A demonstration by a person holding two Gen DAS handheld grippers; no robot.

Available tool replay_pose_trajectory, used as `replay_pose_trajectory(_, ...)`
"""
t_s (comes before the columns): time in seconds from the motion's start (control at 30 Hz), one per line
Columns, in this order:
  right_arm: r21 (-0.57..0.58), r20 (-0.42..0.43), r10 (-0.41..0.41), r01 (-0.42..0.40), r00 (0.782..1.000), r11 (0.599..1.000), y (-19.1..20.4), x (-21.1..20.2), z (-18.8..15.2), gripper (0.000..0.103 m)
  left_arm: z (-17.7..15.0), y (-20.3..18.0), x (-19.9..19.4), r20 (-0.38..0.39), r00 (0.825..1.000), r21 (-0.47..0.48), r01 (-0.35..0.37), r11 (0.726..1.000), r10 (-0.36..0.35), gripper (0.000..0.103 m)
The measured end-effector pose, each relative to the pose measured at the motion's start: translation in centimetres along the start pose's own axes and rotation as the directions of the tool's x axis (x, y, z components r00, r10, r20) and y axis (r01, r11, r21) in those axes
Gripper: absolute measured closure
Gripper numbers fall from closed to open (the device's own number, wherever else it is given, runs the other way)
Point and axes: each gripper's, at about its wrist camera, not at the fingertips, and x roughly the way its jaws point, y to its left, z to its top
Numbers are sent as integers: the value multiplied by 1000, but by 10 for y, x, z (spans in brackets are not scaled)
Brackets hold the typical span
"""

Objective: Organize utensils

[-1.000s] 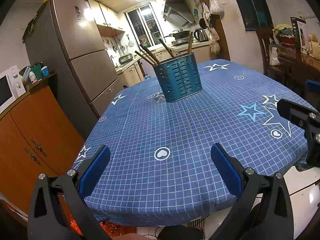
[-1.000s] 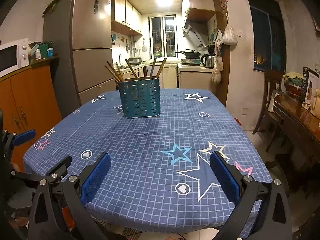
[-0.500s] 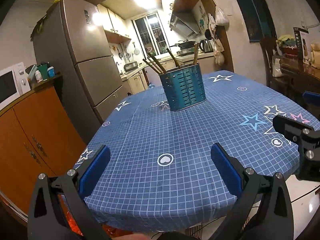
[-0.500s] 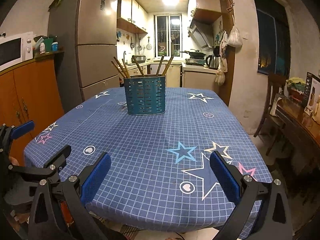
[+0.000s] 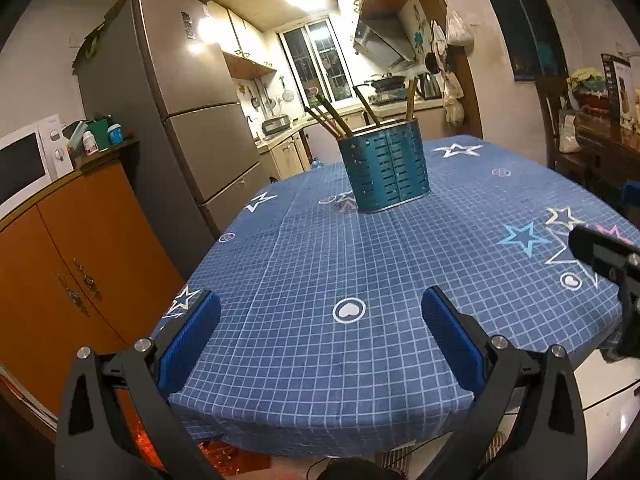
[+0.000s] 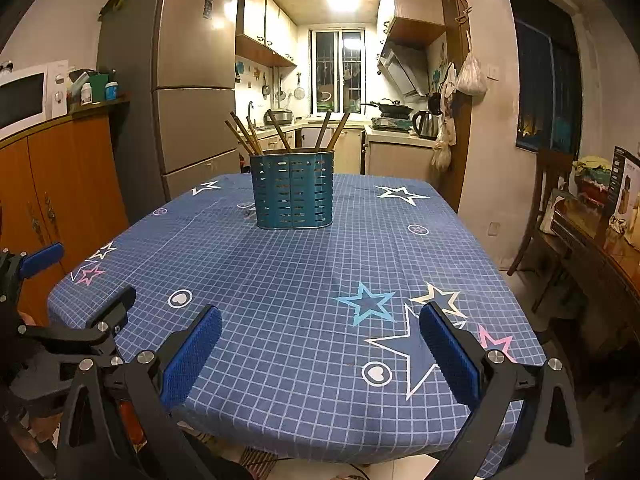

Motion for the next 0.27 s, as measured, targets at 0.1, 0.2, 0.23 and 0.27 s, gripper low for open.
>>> replay_pose_trajectory(0.1,5,-3,0,0,1000,1000,-1,1,-2,4,-1,-1,3,-19,1000,5,-14,1000,14,6)
replay_pose_trajectory(0.2,7,-6,-2,2,1000,1000,-2,2,-3,4,-1,1,6,-36,999,-5,-13,1000,13,6)
replay_pose_trajectory(0.23,8,-8,-2,2,1000,1000,-3,3,-2,4,-1,1,6,-40,999,-5,-14,1000,14,6)
replay_pose_trajectory(0.27,9,-10,-2,2,1000,1000,-3,3,-2,4,-2,1,6,-42,999,-3,-16,1000,16,6)
